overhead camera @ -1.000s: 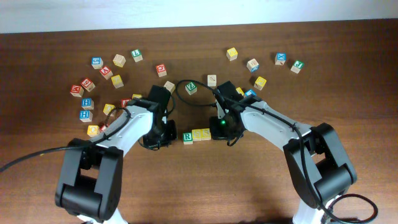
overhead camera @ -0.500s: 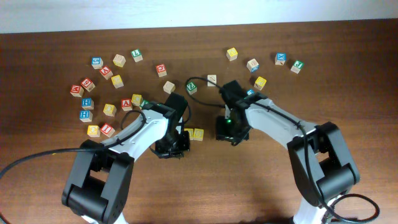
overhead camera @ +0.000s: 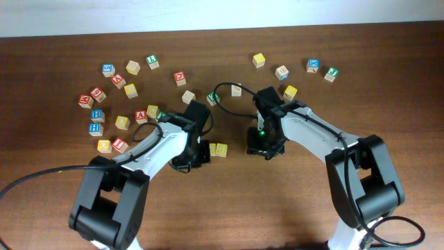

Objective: Spell out RSS

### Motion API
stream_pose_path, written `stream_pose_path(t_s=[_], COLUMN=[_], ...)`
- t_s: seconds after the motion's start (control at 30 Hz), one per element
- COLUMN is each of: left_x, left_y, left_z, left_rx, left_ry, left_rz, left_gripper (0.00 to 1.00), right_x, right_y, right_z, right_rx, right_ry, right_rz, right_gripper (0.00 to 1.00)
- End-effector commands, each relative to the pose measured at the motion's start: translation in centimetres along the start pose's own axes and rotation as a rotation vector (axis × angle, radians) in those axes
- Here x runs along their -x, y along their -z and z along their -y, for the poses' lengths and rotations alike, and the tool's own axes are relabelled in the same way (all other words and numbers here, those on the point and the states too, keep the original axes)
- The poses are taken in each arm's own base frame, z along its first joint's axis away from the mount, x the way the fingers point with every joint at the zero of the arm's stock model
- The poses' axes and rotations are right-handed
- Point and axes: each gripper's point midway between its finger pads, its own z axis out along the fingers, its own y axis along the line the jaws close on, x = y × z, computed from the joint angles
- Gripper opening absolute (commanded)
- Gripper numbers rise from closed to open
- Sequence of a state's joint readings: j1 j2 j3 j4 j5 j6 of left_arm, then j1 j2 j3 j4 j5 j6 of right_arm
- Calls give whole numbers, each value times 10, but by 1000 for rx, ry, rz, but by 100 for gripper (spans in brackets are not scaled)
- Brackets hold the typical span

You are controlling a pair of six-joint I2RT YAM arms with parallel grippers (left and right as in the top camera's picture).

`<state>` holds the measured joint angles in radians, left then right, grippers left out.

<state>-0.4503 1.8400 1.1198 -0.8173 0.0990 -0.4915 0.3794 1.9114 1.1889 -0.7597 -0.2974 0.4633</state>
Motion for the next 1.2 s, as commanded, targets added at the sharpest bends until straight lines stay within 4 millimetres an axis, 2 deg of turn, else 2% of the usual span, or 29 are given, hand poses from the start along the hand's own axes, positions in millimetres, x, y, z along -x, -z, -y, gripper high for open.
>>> stream_pose_path(t_s=[0.0,0.53,0.73,0.87,0.97,1.0,1.17], left_x=[5,9,12,27,34,36,42], left_y=[6,10,45,57,52,48,26], left_z=[0,-2,1,-20,-36,-40,-44], left_rx=[-1,13,-2,-15,-10,-7,-4], left_ry=[6,-24,-18,57,107,120,133], left_rz=[40,54,84,124,124,120,103], left_gripper=[0,0,0,0,0,0,0], right_x=[-2,-1,0,0,2,4,4], right_y=[-4,-4,-6,-10,-11,-12,-13], right_z=[6,5,-1,-17,-27,-30,-38], right_rx=[-25,-20,-13,4,20,25,37], right_ry=[10,11,28,79,92,82,76], right_rz=[-6,-3,7,30,51,59,73], right_gripper=[33,33,33,32,32,28,23])
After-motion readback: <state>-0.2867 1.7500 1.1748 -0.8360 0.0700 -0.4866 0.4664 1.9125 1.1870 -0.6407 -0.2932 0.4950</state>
